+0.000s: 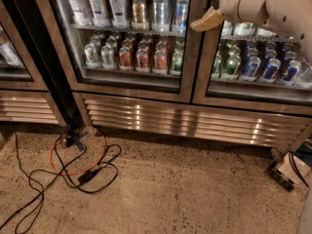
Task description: Open left fridge door
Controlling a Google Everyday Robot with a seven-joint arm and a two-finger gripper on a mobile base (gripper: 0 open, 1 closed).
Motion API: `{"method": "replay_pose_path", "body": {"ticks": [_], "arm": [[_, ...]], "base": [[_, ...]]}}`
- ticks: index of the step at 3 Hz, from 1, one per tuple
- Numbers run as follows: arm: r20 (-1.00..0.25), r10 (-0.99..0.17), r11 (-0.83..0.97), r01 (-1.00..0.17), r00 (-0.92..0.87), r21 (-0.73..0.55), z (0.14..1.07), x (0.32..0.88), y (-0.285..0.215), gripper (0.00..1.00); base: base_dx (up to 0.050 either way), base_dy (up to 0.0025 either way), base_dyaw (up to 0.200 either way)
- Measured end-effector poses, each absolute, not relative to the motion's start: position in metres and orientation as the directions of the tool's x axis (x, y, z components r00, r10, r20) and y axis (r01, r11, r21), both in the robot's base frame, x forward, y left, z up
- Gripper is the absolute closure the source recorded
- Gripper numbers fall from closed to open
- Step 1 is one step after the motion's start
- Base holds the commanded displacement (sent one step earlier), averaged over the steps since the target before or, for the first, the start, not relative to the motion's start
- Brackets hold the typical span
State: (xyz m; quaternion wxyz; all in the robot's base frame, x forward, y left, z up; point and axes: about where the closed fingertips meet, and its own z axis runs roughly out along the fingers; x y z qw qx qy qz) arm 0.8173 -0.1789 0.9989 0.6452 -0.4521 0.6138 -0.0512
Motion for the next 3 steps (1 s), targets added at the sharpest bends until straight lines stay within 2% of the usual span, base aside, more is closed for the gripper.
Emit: {"method": "replay_pose_path", "body": {"ticks": [1, 3], "arm": [[-0.751, -0.609, 0.58, -0.501, 0.255, -0.642, 0.996, 0.819, -0.174, 0.0], [-0.777, -0.539, 0.598, -0.502, 0.324, -0.624, 1.003, 0.877, -0.147, 0.0]], "base": [[0.0, 0.0, 0.0], [0.0, 0.0, 0.0]]}}
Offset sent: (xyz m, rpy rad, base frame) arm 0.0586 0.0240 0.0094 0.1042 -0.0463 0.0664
